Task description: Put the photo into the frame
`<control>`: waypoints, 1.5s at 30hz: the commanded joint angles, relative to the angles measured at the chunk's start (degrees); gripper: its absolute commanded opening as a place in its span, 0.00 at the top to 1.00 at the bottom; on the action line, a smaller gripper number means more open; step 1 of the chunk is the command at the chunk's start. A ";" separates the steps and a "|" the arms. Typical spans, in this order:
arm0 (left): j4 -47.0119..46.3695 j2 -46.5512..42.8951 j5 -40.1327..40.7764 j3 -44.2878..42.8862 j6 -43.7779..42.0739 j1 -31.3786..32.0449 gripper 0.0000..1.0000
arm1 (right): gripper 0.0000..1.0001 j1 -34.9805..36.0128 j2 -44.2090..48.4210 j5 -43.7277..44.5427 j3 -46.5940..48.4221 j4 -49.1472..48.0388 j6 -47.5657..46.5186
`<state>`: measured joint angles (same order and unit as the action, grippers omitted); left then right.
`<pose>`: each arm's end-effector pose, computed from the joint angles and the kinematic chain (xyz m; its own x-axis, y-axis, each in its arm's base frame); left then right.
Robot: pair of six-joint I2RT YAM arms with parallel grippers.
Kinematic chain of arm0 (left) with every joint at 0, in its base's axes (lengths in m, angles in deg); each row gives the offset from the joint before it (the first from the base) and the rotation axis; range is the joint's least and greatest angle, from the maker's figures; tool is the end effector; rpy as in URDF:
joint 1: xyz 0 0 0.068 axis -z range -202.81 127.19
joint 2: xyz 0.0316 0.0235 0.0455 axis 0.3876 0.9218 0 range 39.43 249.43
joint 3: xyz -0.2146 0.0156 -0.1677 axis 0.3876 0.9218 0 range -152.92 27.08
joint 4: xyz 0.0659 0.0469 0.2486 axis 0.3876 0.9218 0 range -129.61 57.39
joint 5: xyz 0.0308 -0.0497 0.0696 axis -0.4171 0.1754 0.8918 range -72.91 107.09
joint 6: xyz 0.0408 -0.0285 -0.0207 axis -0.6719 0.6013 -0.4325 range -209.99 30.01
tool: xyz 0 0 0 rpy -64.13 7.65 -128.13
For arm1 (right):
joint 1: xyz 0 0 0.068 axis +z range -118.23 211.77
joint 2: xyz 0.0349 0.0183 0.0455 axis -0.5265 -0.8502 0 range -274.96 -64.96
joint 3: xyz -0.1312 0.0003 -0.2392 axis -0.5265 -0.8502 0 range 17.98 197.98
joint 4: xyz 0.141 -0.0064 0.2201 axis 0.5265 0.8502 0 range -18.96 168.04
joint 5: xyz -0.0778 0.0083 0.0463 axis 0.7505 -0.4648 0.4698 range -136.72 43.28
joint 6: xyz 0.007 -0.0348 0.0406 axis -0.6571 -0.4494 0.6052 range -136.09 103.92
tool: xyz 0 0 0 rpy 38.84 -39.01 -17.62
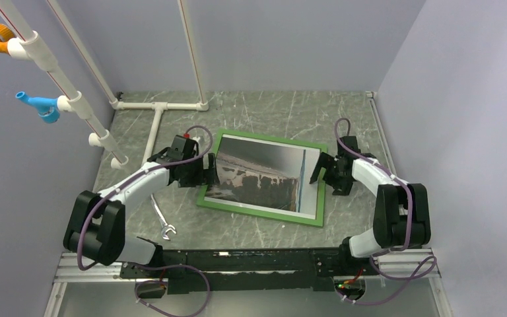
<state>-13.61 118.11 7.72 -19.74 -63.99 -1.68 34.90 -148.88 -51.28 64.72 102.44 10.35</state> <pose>0.2460 -0.1013 0.2017 -0.9012 -0.1155 -0.4178 0.0460 0.9330 -0.3571 0.2630 0.0173 0.1739 -0.8695 0.3968 -0.2941 0.3390 0.9125 0.2289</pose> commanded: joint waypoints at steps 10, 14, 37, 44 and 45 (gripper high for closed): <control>-7.57 3.99 -8.35 4.14 0.24 -0.03 0.01 | 0.01 -1.02 0.01 -15.83 -3.12 -8.35 4.28; -8.80 2.97 -9.93 6.09 1.37 -0.06 0.02 | 0.01 -0.93 -2.59 -16.50 -0.50 -8.22 3.96; -11.57 -4.58 -10.68 15.24 6.92 4.44 0.05 | 0.01 -0.93 -9.97 -16.95 6.37 -8.25 3.09; -11.35 -6.24 -8.80 16.79 7.76 5.40 0.05 | 0.00 -0.68 -9.50 -17.11 5.08 -8.76 3.27; -11.28 -6.51 -8.47 16.99 7.87 5.47 0.05 | 0.00 -0.65 -9.54 -17.13 4.95 -8.79 3.19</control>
<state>-26.47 112.36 2.89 -5.10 -58.94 2.01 33.09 -158.41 -63.56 70.62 95.40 12.38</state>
